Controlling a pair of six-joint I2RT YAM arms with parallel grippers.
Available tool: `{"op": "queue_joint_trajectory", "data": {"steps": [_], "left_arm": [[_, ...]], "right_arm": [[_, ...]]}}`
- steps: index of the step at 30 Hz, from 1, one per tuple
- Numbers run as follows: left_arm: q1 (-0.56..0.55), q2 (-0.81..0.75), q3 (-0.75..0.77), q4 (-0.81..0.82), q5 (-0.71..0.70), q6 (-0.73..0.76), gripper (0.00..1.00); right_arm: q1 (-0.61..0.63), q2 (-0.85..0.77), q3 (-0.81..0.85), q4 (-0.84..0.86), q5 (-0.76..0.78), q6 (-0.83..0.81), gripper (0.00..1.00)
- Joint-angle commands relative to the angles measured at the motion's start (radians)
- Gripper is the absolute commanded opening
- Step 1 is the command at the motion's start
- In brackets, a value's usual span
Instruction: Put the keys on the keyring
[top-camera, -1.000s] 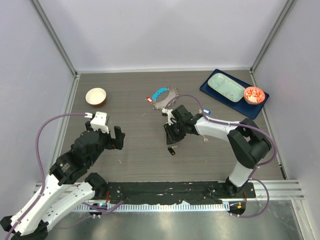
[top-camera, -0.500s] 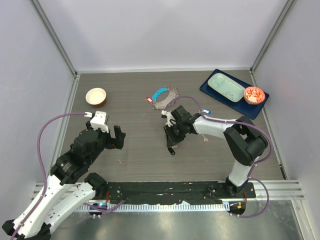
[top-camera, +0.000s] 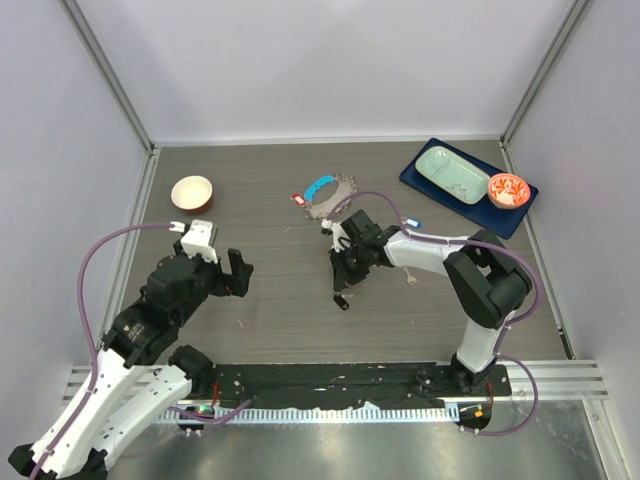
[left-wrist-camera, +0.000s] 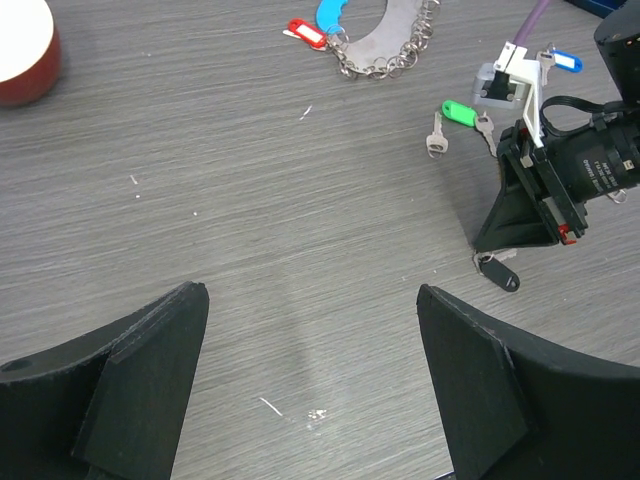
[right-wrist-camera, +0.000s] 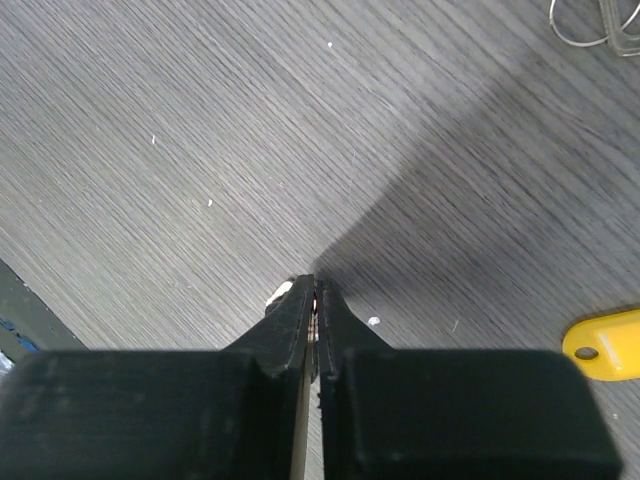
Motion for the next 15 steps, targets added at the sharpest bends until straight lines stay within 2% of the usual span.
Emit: {"op": "queue_joint_trajectory", "data": {"steps": [1,3,8,15], "left_arm": [[0.021,0.003,-0.006,0.050,0.053,0.012,0.89],[0.030,0.004,-0.007,0.055,0.073,0.012,0.90],[0.045,0.003,-0.018,0.084,0.125,-0.005,0.90],[0.047,0.037,-0.036,0.157,0.273,-0.046,0.90]], "right_arm": [[0.001,0.002,0.017,0.013,0.004,-0.016,0.05],[0.001,-0.031,0.001,0.029,0.001,-0.022,0.01],[0.010,-0.179,-0.104,0.165,-0.007,-0.048,0.01],[0.054,-0.443,-0.327,0.505,0.038,-0.093,0.01]]}}
